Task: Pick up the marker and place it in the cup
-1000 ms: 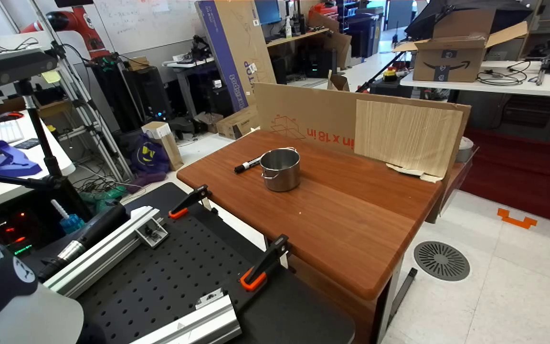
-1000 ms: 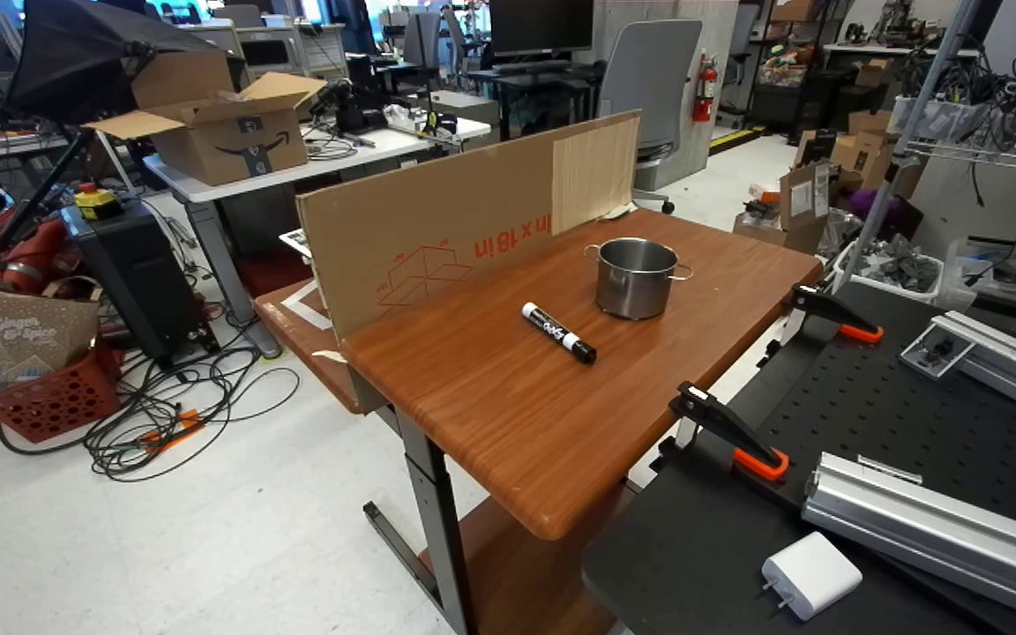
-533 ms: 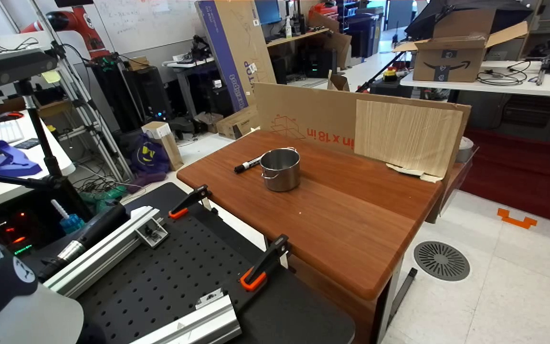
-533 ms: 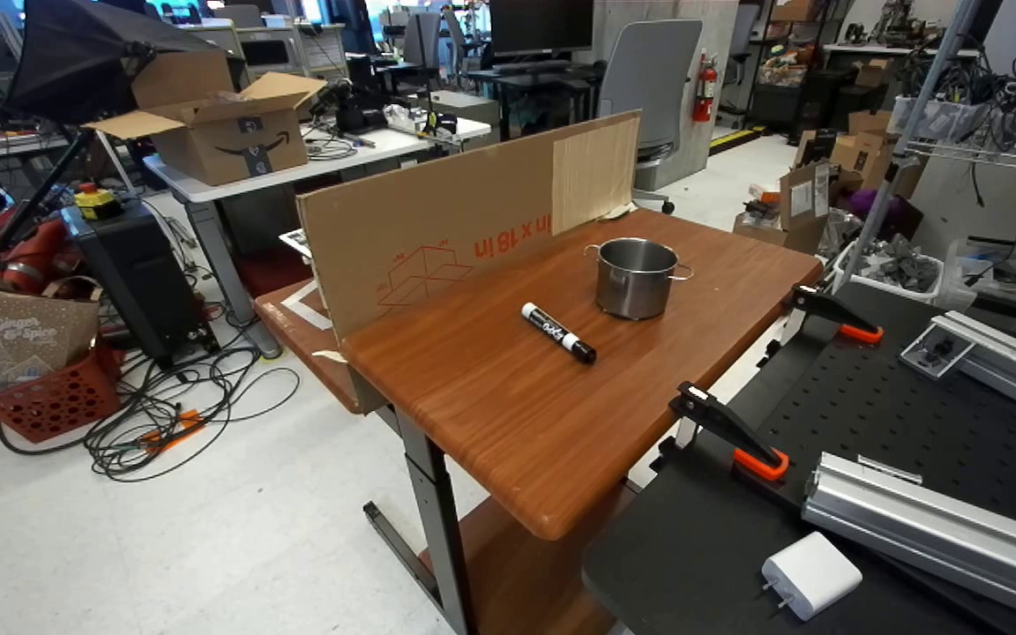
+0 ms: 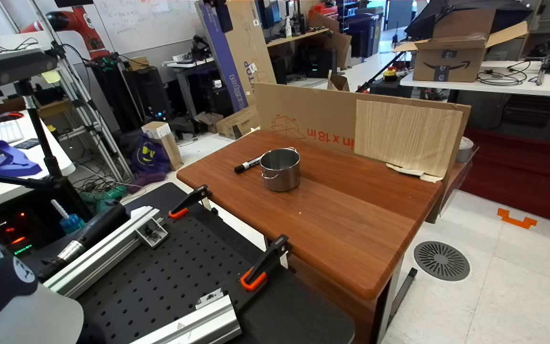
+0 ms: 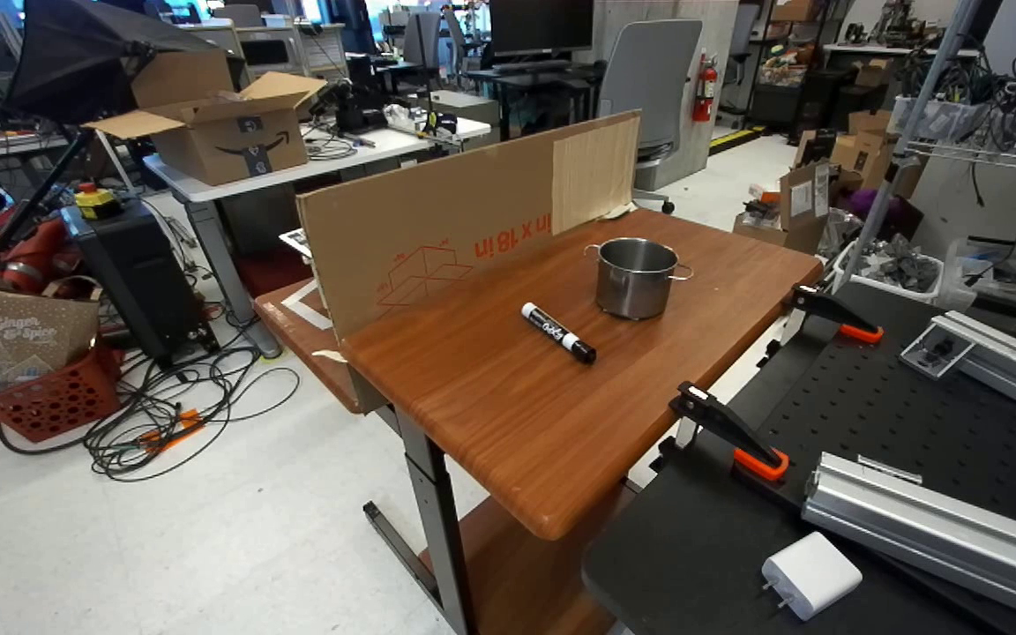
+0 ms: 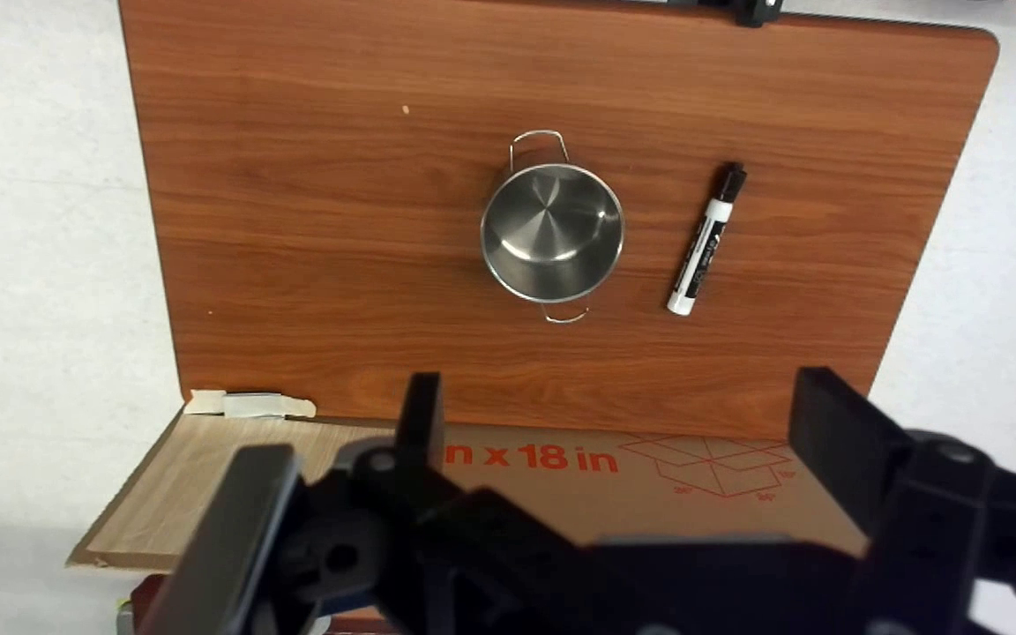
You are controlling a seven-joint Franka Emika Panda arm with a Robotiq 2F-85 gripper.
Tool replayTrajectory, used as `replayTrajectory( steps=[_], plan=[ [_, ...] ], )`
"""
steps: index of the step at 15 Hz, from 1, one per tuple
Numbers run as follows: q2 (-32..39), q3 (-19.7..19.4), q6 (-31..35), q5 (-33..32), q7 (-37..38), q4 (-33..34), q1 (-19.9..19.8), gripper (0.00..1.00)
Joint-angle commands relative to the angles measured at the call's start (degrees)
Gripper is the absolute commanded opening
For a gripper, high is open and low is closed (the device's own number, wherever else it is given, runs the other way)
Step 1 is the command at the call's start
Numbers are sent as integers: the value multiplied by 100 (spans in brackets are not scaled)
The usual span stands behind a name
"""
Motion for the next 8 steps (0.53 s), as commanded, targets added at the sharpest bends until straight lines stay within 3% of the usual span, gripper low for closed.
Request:
replayTrajectory(
  steps=[1,8],
  plan=[
    [589,198,391,136,178,259,59,100],
    [1611,557,933,220,284,570,263,100]
  ],
)
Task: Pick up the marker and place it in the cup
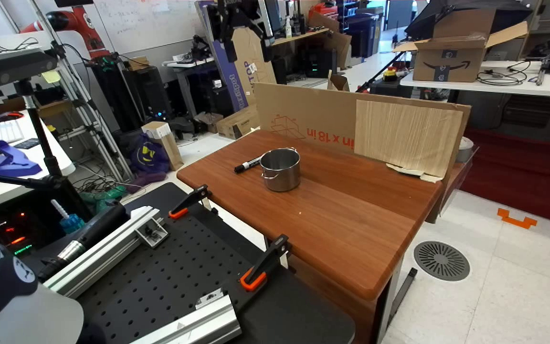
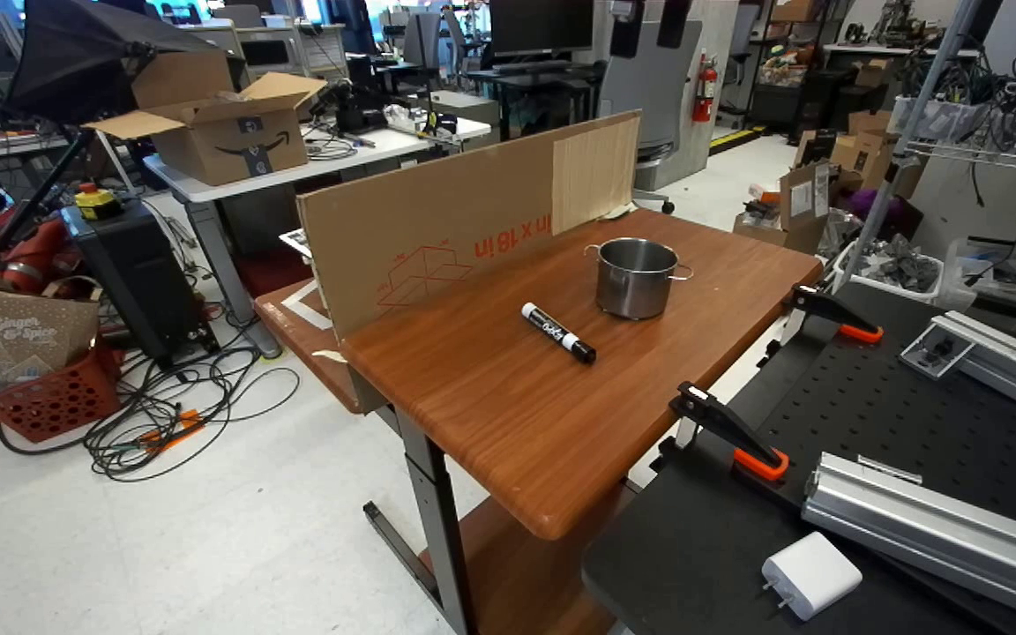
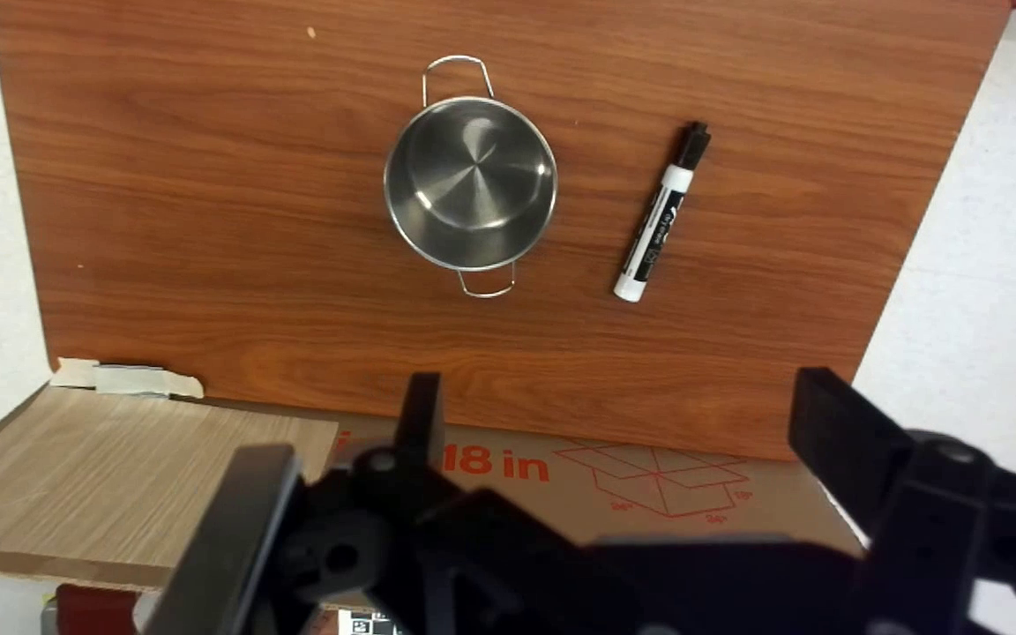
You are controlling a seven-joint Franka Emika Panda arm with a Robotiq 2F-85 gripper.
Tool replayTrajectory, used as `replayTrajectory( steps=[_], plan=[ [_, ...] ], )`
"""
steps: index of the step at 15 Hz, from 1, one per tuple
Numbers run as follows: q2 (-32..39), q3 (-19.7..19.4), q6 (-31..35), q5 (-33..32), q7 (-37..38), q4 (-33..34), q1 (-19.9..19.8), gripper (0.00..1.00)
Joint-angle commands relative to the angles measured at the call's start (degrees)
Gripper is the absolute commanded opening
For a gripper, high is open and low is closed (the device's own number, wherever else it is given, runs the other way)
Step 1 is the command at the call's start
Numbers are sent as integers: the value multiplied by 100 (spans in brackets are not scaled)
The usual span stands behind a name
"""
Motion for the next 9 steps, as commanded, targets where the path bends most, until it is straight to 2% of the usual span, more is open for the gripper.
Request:
replayTrajectory(
  steps=[1,9],
  plan=[
    [568,113,181,211,-16,309,65,100],
    [2026,432,346,145,428,940,221,100]
  ],
)
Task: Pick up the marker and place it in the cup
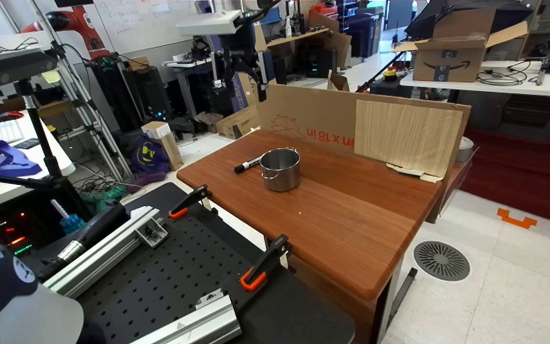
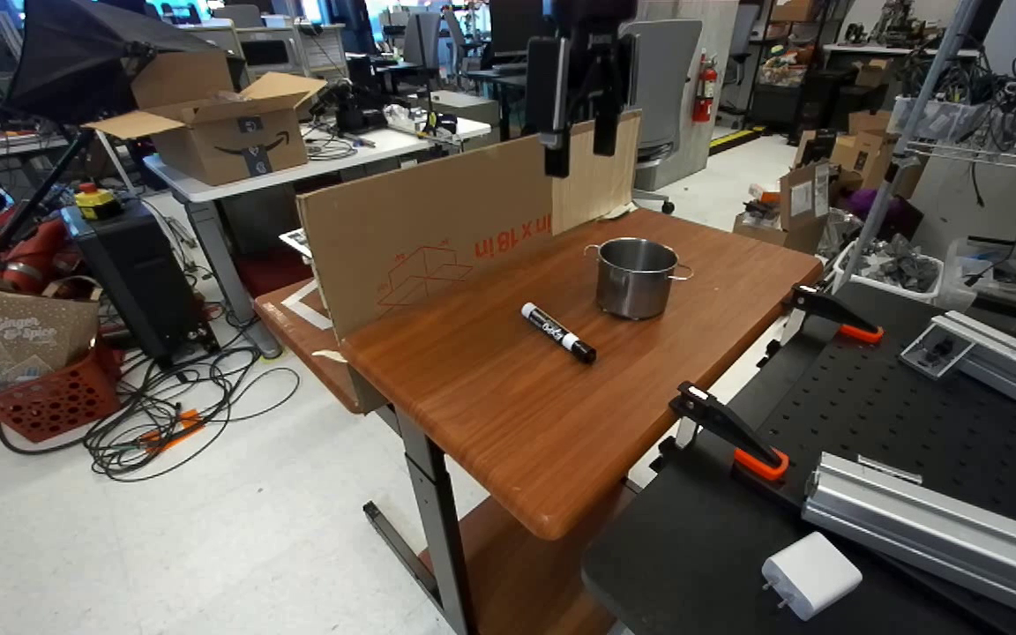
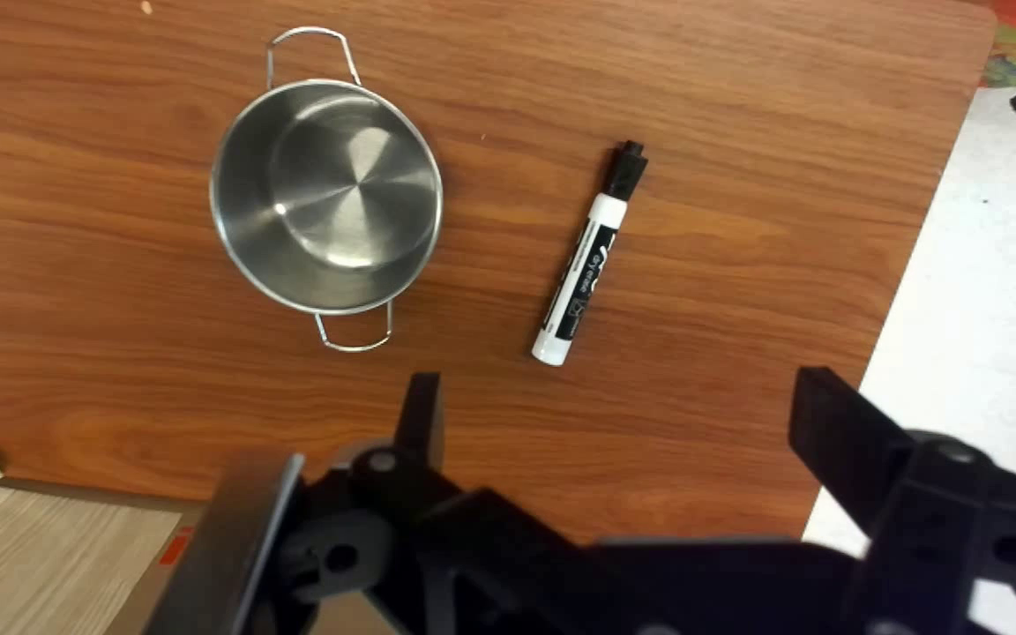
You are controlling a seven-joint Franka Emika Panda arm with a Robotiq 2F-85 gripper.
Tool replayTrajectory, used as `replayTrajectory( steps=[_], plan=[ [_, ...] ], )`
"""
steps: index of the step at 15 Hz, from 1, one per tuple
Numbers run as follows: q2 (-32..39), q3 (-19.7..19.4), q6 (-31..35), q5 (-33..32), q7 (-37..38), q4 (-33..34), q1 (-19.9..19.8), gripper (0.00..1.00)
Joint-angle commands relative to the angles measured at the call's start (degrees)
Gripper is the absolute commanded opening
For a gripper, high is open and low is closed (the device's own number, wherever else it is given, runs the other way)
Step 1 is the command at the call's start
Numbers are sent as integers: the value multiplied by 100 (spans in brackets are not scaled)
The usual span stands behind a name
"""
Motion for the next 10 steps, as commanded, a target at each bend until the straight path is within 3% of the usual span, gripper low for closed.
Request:
replayTrajectory(
  steps=[1,10],
  plan=[
    [589,74,78,62,275,388,60,100],
    [1729,-36,62,-33,1021,1006,183,100]
  ],
)
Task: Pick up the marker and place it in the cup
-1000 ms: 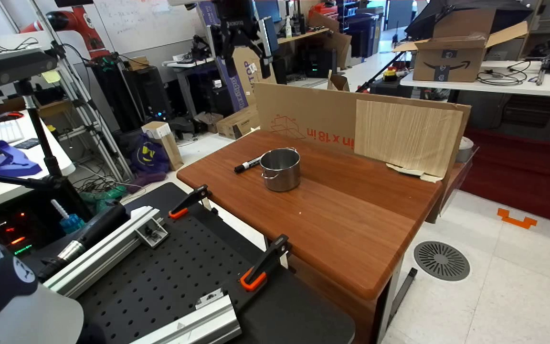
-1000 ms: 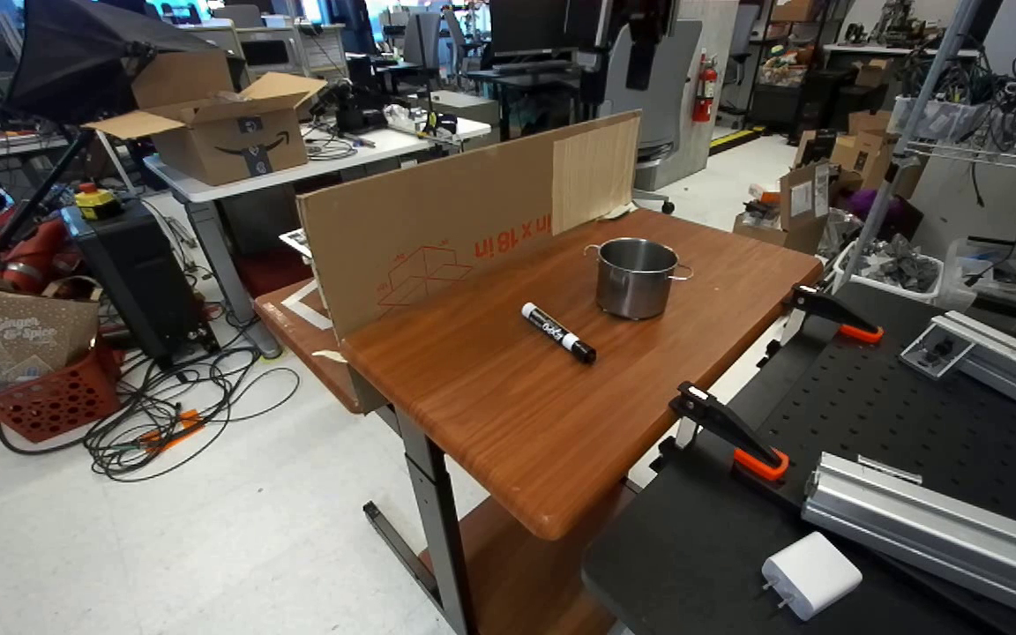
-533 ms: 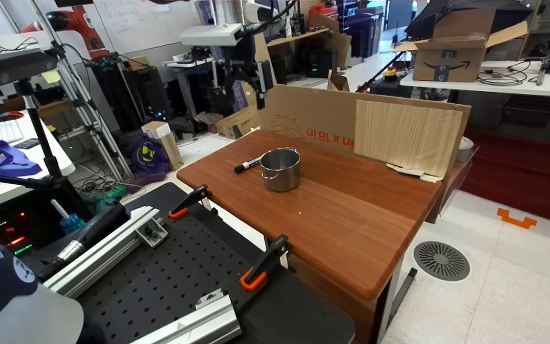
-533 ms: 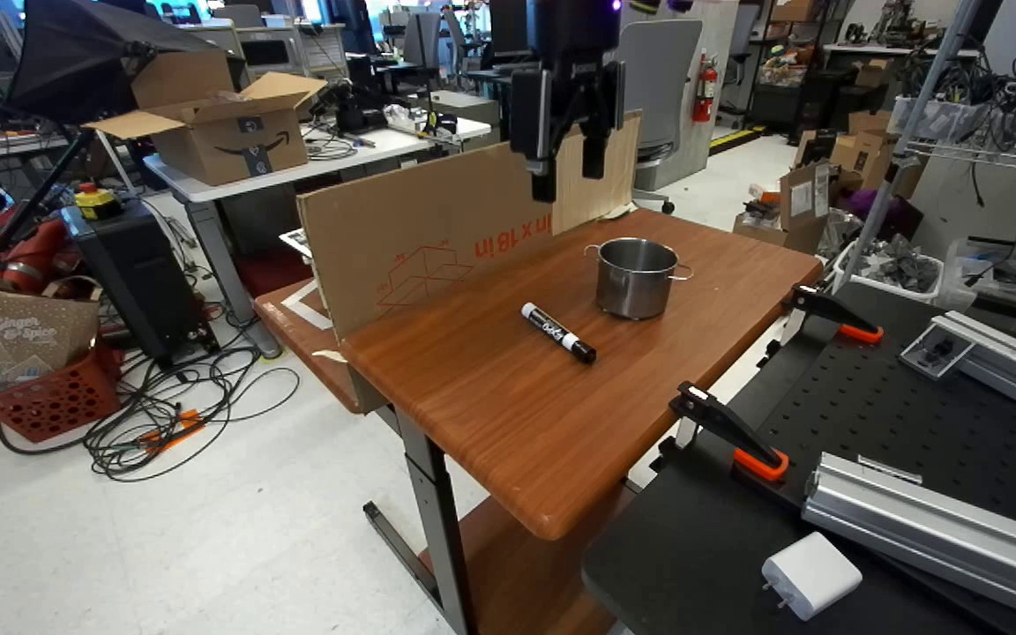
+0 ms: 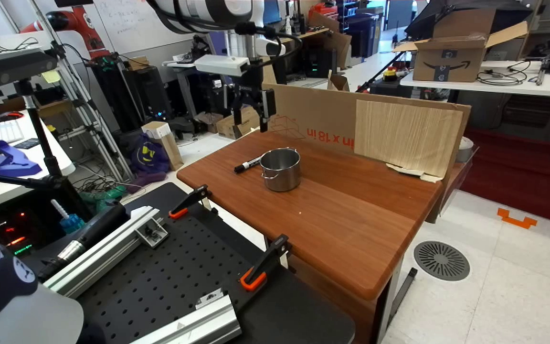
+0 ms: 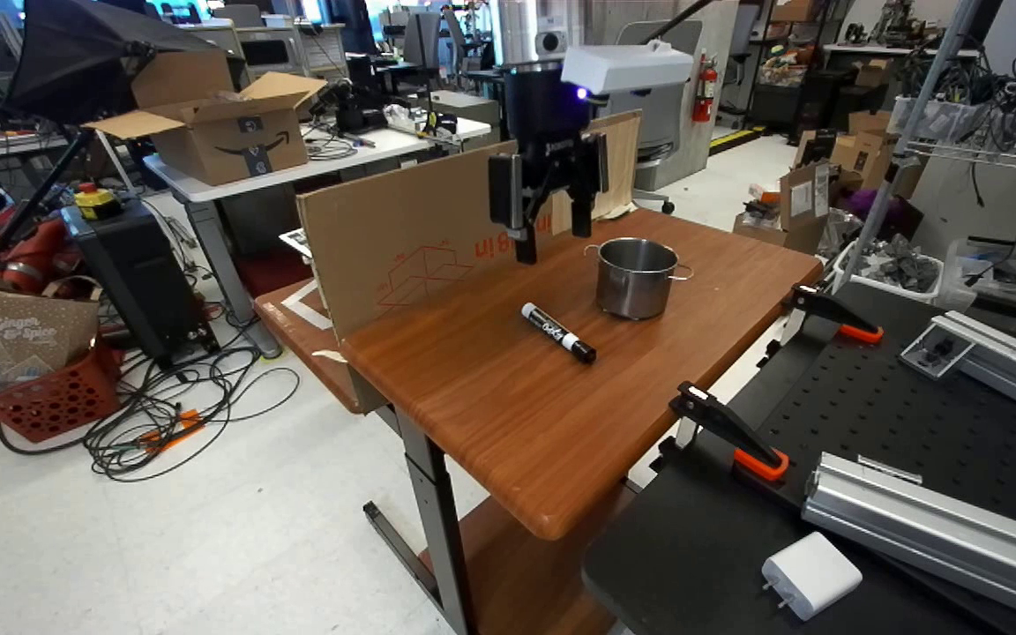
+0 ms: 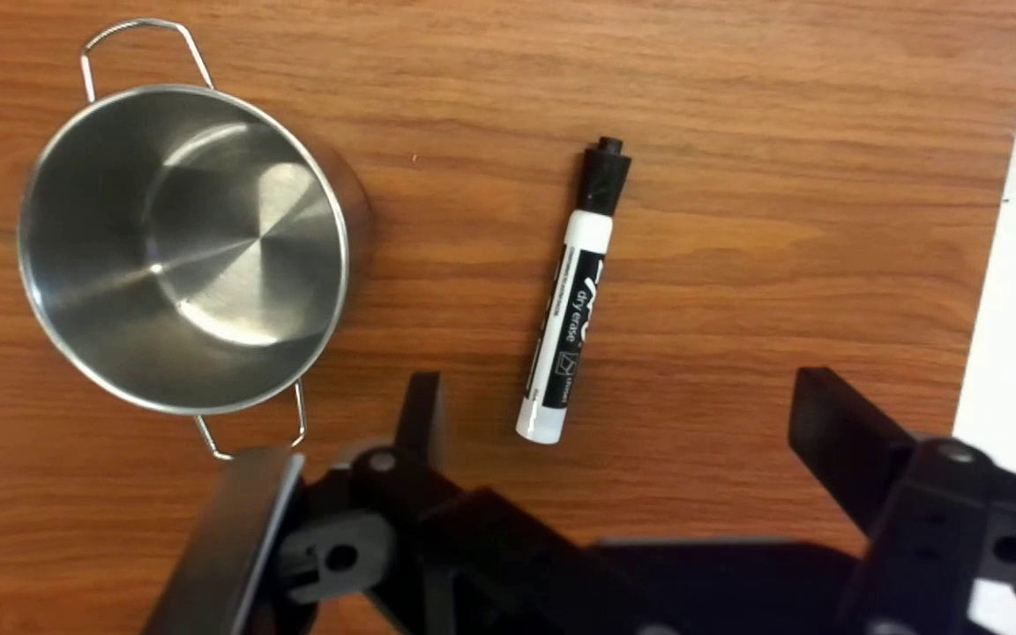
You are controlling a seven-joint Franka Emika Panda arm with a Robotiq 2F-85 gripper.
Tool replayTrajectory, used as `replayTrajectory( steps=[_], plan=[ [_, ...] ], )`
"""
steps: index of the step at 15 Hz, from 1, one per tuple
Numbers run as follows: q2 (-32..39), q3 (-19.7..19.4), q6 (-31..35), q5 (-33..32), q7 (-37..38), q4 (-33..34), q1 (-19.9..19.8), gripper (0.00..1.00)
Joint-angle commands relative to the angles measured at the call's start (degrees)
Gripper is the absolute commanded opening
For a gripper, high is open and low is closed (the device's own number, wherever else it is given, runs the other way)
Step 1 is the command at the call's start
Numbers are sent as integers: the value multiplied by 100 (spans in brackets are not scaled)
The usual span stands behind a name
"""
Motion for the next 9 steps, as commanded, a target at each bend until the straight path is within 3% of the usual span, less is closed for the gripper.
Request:
replayTrajectory(
  steps=[1,9],
  plan=[
    [403,-90,-33,-53,306,340,121,100],
    [1102,-360,-15,-451,933,880,443,100]
  ],
)
